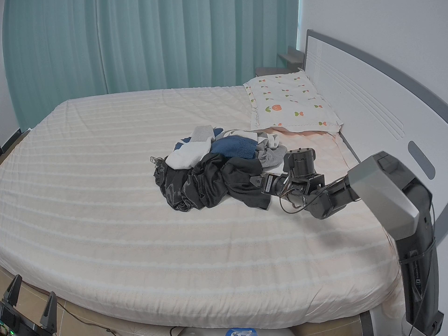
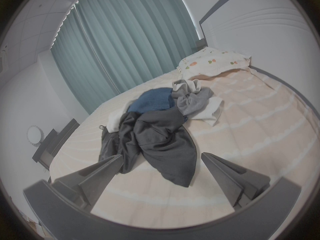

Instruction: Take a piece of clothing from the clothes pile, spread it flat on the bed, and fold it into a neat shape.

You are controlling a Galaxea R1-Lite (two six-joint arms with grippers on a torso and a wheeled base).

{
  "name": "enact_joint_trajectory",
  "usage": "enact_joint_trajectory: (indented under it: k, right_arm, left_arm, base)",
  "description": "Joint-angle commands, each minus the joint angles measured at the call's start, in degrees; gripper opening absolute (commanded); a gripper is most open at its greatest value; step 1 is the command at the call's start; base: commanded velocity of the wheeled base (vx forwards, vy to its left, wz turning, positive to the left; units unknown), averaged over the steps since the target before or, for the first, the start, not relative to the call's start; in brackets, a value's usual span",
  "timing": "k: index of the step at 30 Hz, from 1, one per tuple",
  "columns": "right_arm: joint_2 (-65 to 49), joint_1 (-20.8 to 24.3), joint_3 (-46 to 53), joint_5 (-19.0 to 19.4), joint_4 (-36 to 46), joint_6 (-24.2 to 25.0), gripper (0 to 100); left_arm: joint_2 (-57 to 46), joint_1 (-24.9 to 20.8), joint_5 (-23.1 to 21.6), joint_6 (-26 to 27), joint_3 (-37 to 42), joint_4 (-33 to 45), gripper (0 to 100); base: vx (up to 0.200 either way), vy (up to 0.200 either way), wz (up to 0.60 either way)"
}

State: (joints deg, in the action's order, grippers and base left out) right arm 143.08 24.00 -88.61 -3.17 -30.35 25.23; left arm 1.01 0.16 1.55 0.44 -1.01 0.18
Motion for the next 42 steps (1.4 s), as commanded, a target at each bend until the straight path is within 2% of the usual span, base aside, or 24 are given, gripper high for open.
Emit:
enact_joint_trajectory:
  k: [1,8,22,23,31,36,38,39,40,41,42]
  right_arm:
    - [10.46,0.08,-8.51,-2.10,1.97,0.61,100]
    - [14.24,0.52,-14.75,-2.63,4.69,4.12,100]
    - [19.96,0.34,-24.68,-2.89,6.45,5.53,100]
    - [20.31,0.52,-25.73,-2.89,6.98,5.70,0]
    - [21.89,1.40,-25.98,-3.07,6.18,6.58,0]
    - [18.46,0.87,-24.94,-5.18,5.13,9.31,0]
    - [14.68,0.52,-19.14,-5.27,4.95,10.89,0]
    - [10.55,0.43,-13.16,-4.65,4.51,11.94,0]
    - [6.51,0.43,-6.84,-3.77,3.46,12.73,0]
    - [2.11,0.34,0.46,-1.31,1.17,12.82,0]
    - [0.36,0.34,3.62,0.09,-0.14,12.73,0]
  left_arm:
    - [-0.92,0.02,0.03,0.00,0.92,-0.01,100]
    - [-0.92,0.02,0.03,0.00,0.92,-0.01,100]
    - [-0.92,0.02,0.03,0.00,0.92,-0.01,100]
    - [-0.92,0.02,0.03,0.00,0.92,-0.01,100]
    - [-0.92,0.02,0.03,0.00,0.92,-0.01,100]
    - [-0.92,0.02,0.03,0.00,0.92,-0.01,100]
    - [-0.92,0.02,0.03,0.00,0.92,-0.01,100]
    - [-0.92,0.02,0.03,0.00,0.92,-0.01,100]
    - [-0.92,0.02,0.03,0.00,0.92,-0.01,100]
    - [-0.92,0.02,0.03,0.00,0.92,-0.01,100]
    - [-0.92,0.02,0.03,0.00,0.92,-0.01,100]
  base:
    - [0.000,0.000,0.00]
    - [0.000,0.000,0.00]
    - [0.000,0.000,0.00]
    - [0.000,0.000,0.00]
    - [0.000,0.000,0.00]
    - [0.000,0.000,0.00]
    - [0.000,0.000,0.00]
    - [0.000,0.000,0.00]
    - [0.000,0.000,0.00]
    - [0.000,0.000,0.00]
    - [0.000,0.000,0.00]
